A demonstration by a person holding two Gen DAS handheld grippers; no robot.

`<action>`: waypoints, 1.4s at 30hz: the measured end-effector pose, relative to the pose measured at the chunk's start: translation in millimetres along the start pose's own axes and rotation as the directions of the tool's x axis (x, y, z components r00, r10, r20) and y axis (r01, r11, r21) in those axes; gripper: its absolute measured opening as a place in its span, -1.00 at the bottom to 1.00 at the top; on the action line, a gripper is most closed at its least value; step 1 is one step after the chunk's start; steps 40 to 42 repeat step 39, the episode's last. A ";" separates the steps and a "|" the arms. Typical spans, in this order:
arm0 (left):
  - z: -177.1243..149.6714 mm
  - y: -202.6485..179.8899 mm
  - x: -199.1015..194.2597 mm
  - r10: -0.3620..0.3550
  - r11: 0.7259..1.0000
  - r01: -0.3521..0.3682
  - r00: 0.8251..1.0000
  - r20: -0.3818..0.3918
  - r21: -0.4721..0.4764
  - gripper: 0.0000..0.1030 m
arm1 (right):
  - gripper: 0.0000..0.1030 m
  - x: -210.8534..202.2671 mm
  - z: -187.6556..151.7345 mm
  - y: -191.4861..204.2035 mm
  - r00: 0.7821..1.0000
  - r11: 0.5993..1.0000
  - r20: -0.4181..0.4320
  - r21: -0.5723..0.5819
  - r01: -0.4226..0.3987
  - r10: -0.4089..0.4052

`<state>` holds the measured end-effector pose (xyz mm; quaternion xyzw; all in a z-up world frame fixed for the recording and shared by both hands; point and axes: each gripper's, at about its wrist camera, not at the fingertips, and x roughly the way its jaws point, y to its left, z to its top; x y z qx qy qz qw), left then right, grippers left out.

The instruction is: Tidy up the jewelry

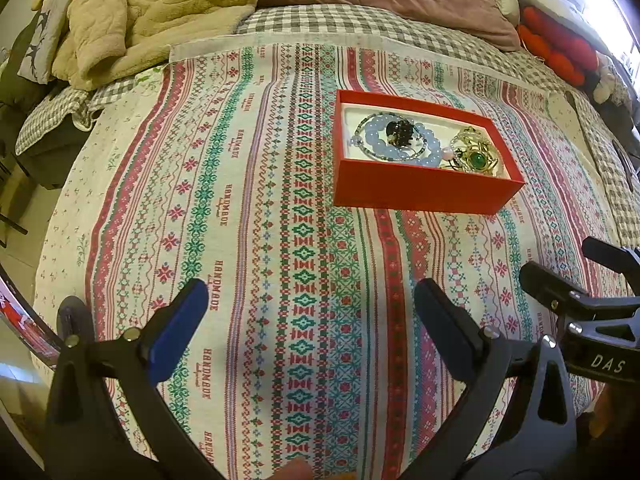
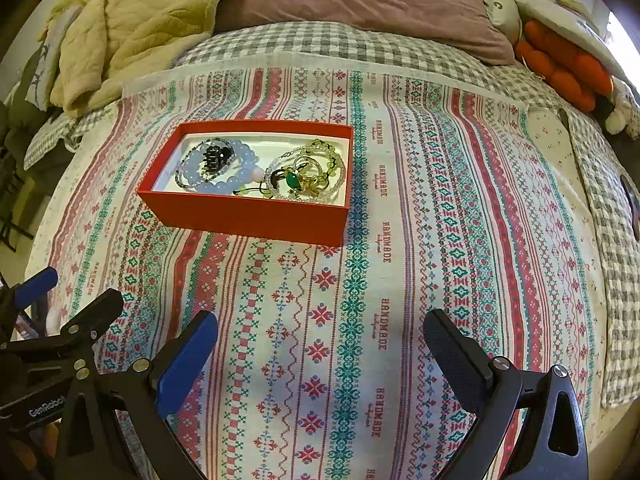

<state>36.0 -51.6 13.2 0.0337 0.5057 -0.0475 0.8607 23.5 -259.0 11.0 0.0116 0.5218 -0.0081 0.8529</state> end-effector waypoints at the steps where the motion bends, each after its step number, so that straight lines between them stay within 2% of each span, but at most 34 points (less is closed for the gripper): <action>1: 0.0 -0.1 0.0 0.000 1.000 0.000 1.000 0.000 0.000 0.99 | 1.00 0.3 -0.1 0.0 1.000 1.000 -0.001 -0.001 0.000 0.000; 42: -6.7 1.8 1.9 -0.007 1.000 0.007 1.000 -0.004 0.012 0.99 | 1.00 2.7 -0.7 -0.7 1.000 1.000 -0.005 0.003 0.008 -0.008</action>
